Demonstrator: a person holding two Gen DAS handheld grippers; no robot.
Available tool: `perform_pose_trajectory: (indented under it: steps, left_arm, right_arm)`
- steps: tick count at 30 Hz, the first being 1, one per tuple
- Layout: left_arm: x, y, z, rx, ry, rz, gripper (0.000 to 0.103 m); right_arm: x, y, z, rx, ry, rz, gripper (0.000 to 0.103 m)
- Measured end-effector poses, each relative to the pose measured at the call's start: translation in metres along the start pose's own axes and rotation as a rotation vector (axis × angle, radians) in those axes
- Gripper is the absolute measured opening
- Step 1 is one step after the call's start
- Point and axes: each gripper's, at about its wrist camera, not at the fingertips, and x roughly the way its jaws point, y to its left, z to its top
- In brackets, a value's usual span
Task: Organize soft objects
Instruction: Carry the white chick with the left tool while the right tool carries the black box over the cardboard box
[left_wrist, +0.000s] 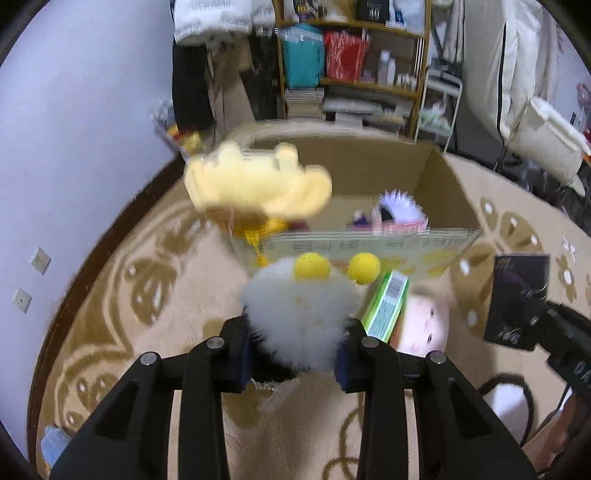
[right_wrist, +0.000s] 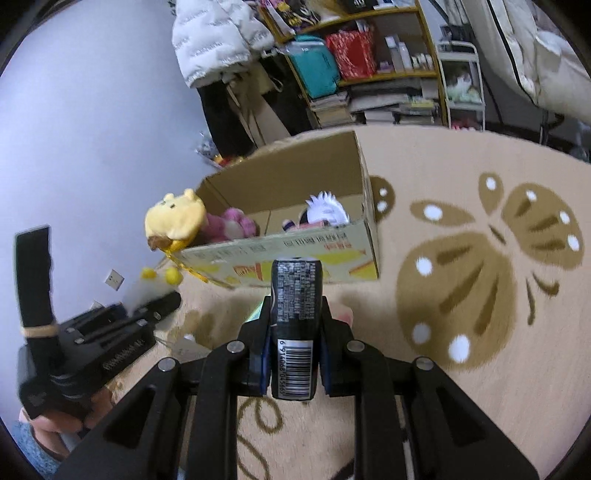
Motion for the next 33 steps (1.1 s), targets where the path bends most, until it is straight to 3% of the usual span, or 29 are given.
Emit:
perform_pose_trajectory:
  steps: [11,21,25,28,33]
  left_arm:
    - [-0.053,-0.01,0.046,0.041,-0.201,0.003,0.032]
    - [-0.071,-0.027,0.094,0.109,-0.313,0.015,0.033]
    - [-0.067,-0.031,0.113,0.13,-0.315,-0.001,0.033]
    - [-0.057,-0.034,0.123,0.151,-0.313,0.028,0.033]
    - [-0.03,-0.038,0.136,0.148,-0.268,0.026,0.033]
  right_arm:
    - [-0.012,0.011,0.038,-0.076,-0.111,0.02,0.021]
    - [0.001,0.017,0.083,-0.131,-0.17,0.036,0.021]
    - [0.012,0.018,0.101,-0.134,-0.179,0.038,0.021]
    - [0.024,0.02,0.109,-0.158,-0.167,0.037,0.021]
    - [0.044,0.019,0.11,-0.183,-0.143,0.033,0.021]
